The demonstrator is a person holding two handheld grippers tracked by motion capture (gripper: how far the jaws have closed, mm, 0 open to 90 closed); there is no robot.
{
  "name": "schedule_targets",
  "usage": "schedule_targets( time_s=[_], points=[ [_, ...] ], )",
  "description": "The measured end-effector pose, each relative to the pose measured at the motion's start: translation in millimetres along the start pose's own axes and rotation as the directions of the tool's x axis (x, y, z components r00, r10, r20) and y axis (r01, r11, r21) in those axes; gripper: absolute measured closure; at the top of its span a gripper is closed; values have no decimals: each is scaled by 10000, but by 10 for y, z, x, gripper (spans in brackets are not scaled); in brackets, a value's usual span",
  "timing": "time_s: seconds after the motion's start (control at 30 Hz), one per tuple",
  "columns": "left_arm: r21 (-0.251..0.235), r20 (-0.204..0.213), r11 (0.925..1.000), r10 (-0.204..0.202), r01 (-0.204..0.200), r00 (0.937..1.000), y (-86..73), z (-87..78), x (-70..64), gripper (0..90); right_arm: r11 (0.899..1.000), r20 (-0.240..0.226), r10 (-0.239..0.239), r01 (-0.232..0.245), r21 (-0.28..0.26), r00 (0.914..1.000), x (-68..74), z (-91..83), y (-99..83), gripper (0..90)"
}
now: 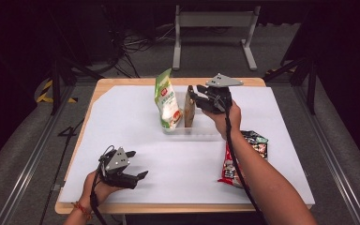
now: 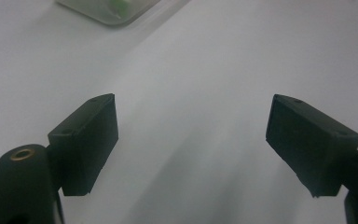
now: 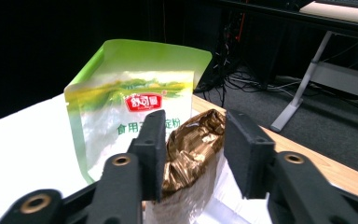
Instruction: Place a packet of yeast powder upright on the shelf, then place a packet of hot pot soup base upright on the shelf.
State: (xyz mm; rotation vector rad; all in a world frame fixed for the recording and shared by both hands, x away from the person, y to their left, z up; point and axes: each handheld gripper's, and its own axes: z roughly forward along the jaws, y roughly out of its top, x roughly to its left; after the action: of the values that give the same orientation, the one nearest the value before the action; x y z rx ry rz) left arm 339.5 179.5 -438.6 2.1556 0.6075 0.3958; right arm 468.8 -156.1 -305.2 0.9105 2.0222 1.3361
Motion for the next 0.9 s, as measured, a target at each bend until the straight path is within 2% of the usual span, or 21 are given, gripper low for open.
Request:
schedule_targets(
  time_s=[0.13,0.27,0.47,0.53,0.63,0.77,0.9],
  points=[
    [-11,50,10000,-55,55,10000,-3,6,26,173,9997,-175,-248,249,49,9995,-5,-71,14,556],
    [-26,74,9999,-116,116,9999,-10,12,50,173,9998,-398,-215,216,24,9990,-45,-137,-4,521],
    [-24,118,10000,-41,41,9999,-1,23,43,171,9993,-682,-378,374,-75,9970,-137,-335,-80,450],
    [-27,163,10000,-25,25,9999,4,30,44,168,9985,-848,-547,545,-42,9949,-159,-399,-109,432],
    [-46,183,10000,-16,17,9998,10,35,49,167,9963,-824,-842,854,113,9930,-187,-485,-162,392],
    [2,167,10000,-17,16,9999,10,46,51,166,9948,-898,-963,989,245,9913,-248,-614,-264,366],
    [69,119,10000,35,-36,9999,6,48,43,172,9936,-1248,-960,1025,468,9875,-349,-735,-377,380]
  ],
)
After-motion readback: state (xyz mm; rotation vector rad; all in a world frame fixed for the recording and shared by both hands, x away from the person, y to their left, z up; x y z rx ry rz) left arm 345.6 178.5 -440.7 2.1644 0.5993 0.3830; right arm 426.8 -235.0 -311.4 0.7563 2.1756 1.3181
